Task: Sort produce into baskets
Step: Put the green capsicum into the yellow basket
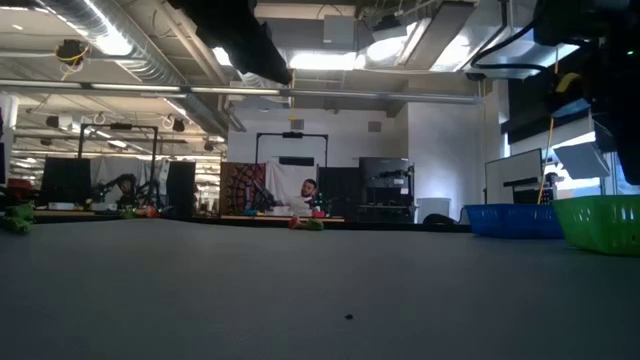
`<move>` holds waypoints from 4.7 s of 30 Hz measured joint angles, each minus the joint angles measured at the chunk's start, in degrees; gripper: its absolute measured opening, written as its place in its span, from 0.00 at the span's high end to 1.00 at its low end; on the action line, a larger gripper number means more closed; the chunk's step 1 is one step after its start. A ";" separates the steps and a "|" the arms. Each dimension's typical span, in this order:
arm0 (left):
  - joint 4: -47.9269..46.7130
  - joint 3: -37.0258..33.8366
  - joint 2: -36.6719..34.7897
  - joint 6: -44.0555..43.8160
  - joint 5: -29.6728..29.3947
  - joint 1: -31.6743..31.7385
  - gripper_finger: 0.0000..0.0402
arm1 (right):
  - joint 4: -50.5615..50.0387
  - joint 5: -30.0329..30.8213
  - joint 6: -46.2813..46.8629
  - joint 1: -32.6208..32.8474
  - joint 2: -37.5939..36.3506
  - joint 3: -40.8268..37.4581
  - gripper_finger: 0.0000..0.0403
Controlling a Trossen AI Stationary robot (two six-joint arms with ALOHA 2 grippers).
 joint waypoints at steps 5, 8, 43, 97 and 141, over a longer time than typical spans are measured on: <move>0.41 0.00 0.00 0.02 0.01 0.00 0.60 | 1.66 -0.08 -0.03 0.00 0.00 0.00 0.58; 0.48 0.00 0.00 0.00 0.01 0.00 0.60 | 5.94 -0.31 -0.66 0.00 0.00 0.00 0.55; -46.10 2.33 -0.45 -11.78 -2.61 7.07 0.40 | 37.86 1.50 -17.00 -0.02 0.00 0.02 0.54; -55.31 -13.53 20.76 -3.40 0.23 16.15 0.43 | 38.26 5.68 -21.49 0.02 0.02 0.02 0.54; -57.55 0.25 10.28 -4.55 -0.24 16.78 0.87 | 38.29 4.13 -19.79 0.01 0.02 0.02 0.54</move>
